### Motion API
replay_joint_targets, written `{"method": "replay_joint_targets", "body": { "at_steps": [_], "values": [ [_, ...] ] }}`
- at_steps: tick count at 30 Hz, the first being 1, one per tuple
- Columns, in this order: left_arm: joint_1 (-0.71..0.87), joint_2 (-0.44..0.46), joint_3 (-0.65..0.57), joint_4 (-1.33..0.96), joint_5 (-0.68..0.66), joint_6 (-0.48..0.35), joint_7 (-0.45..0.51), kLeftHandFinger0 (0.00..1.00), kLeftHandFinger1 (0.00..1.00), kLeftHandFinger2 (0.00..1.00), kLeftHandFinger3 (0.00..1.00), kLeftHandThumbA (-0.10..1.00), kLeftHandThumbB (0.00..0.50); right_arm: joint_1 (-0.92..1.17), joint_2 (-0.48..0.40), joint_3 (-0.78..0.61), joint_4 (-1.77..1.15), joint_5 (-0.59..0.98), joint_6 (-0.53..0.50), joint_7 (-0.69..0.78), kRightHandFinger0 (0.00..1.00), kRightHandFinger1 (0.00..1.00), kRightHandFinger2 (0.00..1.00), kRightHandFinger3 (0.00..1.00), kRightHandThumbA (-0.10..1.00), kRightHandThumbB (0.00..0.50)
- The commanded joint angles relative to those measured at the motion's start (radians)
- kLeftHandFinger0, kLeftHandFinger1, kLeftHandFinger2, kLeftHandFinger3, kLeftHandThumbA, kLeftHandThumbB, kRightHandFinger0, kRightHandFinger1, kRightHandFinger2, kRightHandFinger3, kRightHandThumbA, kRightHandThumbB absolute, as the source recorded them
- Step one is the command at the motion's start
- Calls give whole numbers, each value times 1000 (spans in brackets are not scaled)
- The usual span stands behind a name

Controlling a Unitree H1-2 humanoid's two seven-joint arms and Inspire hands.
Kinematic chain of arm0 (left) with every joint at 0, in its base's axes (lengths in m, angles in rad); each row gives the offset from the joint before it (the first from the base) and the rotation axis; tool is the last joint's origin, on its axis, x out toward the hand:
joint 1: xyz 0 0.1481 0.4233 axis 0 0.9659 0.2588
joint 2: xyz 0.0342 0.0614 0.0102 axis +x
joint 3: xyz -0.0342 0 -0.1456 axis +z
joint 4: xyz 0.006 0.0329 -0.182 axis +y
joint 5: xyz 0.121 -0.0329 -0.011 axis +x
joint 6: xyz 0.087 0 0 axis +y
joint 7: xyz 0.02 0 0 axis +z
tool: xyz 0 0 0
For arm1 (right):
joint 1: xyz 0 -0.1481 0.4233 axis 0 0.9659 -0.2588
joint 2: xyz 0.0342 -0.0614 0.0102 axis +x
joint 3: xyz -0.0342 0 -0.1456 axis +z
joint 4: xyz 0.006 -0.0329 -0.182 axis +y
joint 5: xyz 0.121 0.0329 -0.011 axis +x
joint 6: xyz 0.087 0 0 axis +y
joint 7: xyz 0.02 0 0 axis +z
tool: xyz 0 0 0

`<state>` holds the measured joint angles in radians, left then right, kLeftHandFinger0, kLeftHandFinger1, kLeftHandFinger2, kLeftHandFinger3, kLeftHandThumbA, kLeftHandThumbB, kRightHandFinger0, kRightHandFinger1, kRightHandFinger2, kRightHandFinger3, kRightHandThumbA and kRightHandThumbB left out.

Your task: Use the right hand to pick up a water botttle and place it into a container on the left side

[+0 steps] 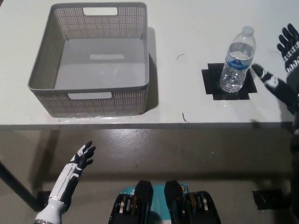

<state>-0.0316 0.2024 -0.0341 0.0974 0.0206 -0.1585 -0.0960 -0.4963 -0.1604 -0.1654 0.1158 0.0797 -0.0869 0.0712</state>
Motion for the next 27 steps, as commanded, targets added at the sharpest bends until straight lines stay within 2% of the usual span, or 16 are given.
{"method": "replay_joint_targets", "body": {
  "at_steps": [1, 7, 15, 21, 27],
  "values": [
    [-3, 6, 3, -23, 3, -34, -9, 1000, 1000, 1000, 1000, 1000, 163, -124, -26, 4, 130, -7, 33, -21, 1000, 1000, 1000, 1000, 1000, 488],
    [0, 2, 2, -25, -6, -34, -13, 1000, 1000, 1000, 1000, 1000, 160, -218, -32, 21, 305, -45, 53, -53, 1000, 1000, 1000, 1000, 1000, 500],
    [0, 3, 5, -31, -16, -31, -17, 1000, 1000, 1000, 1000, 1000, 156, -318, -39, 17, 544, -3, -16, -22, 1000, 1000, 1000, 1000, 1000, 500],
    [-3, 2, 4, -26, -26, -42, -21, 1000, 1000, 1000, 1000, 1000, 156, -354, -49, 27, 641, -23, -7, -37, 1000, 1000, 1000, 1000, 1000, 500],
    [-5, 2, 5, -25, -70, -54, -50, 1000, 1000, 1000, 1000, 1000, 158, -414, -65, 74, 845, -78, -90, -82, 1000, 1000, 1000, 1000, 1000, 500]
  ]
}}
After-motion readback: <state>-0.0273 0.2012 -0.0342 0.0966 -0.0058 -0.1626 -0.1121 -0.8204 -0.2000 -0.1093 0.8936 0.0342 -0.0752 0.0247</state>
